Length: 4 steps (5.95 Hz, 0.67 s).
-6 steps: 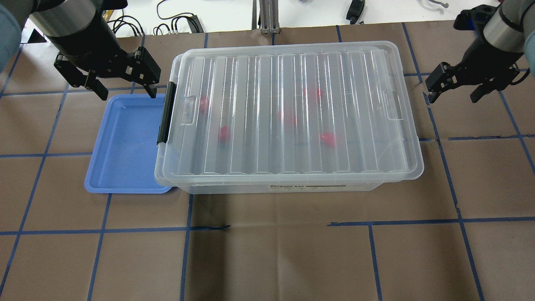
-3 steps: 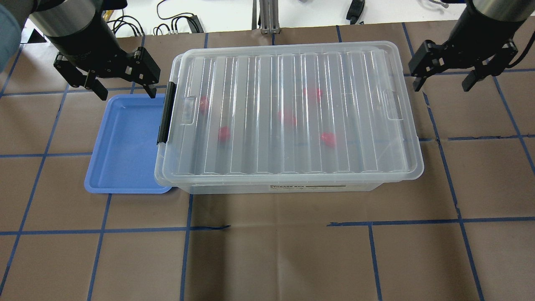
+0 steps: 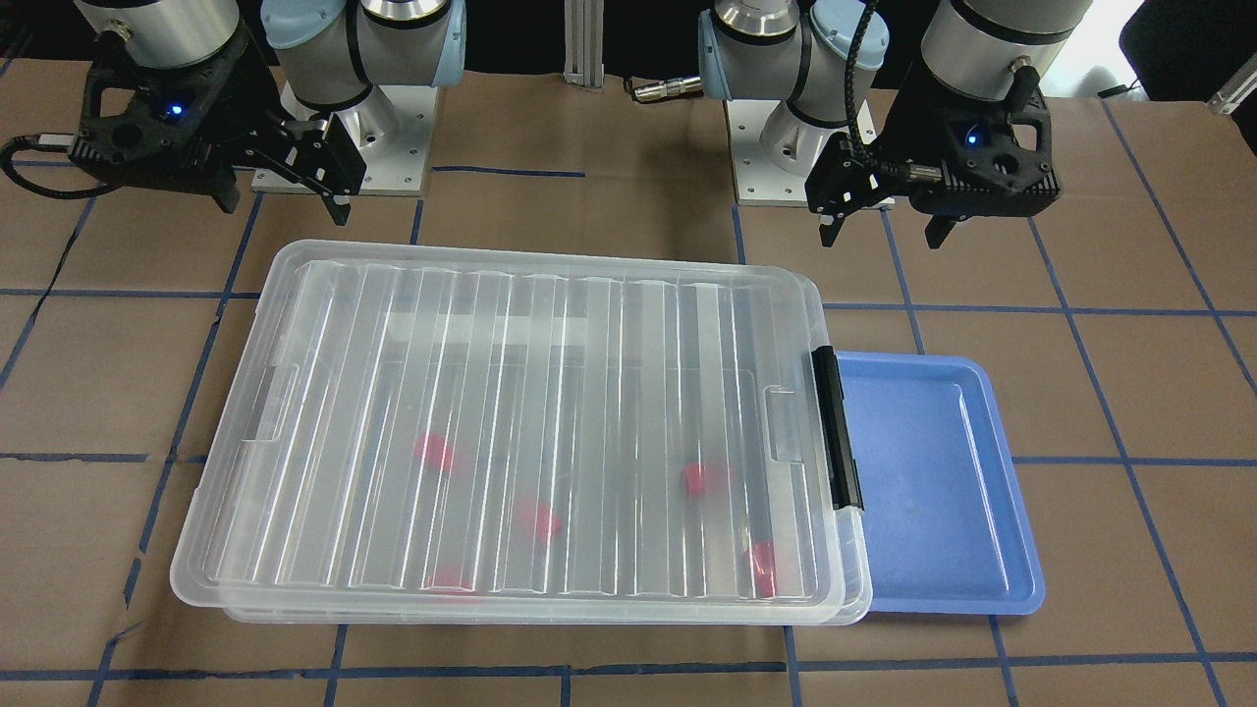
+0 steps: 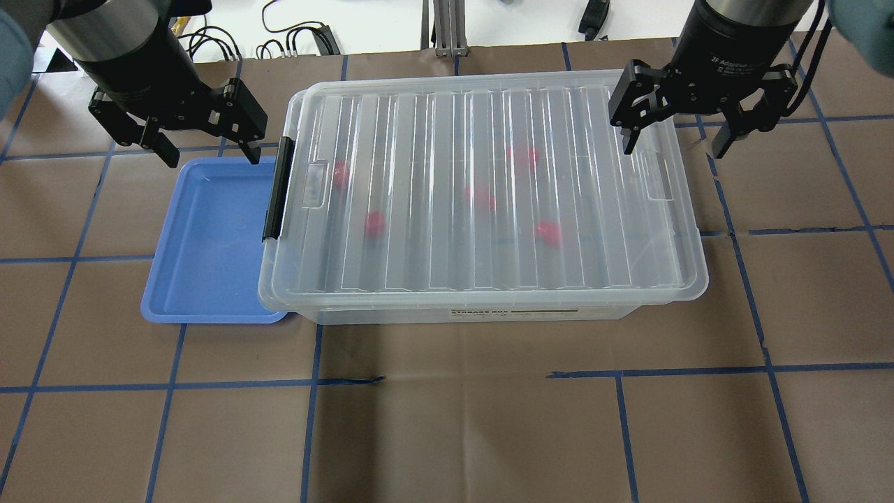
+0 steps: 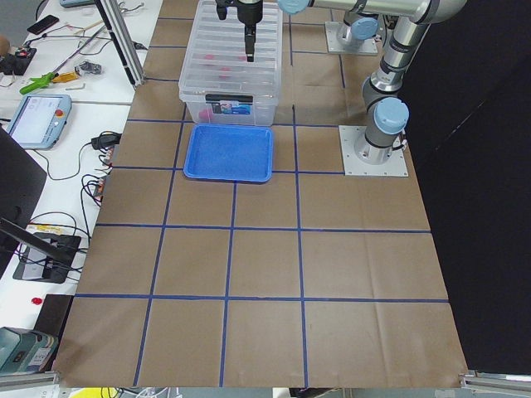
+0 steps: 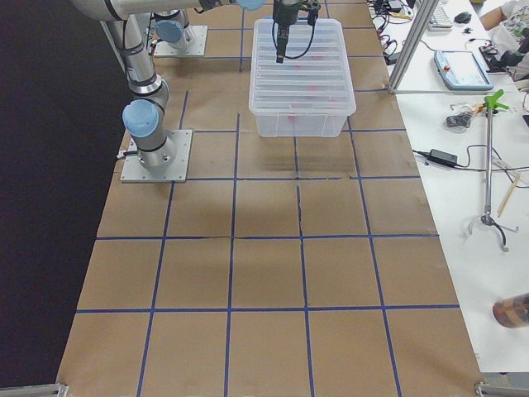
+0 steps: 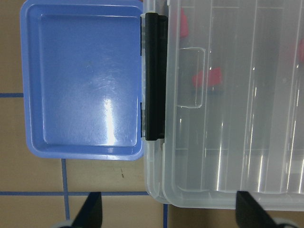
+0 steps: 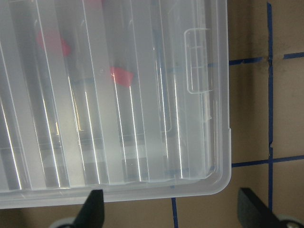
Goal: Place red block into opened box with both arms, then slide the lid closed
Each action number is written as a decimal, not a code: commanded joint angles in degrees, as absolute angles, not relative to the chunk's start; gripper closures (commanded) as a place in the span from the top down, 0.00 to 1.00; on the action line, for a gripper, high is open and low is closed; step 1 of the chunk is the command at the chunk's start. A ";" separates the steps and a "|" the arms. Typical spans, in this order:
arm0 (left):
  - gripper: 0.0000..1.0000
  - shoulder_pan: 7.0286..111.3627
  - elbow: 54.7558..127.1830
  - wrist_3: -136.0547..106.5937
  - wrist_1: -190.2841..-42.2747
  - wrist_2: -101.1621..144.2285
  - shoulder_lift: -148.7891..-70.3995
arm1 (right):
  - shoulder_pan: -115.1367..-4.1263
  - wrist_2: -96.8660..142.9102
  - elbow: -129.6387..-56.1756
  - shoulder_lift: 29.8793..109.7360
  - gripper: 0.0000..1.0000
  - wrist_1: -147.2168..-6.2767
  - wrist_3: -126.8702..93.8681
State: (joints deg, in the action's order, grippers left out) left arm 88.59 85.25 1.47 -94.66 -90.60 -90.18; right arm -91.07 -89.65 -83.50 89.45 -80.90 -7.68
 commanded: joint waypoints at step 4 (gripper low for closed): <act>0.98 88.59 85.34 1.41 -94.66 -90.62 -90.18 | -91.49 -89.65 -83.76 89.12 1.00 -81.39 -8.26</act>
State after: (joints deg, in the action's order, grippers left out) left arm 88.60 85.28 1.41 -94.66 -90.61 -90.18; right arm -91.50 -89.71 -83.69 89.14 -81.34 -8.30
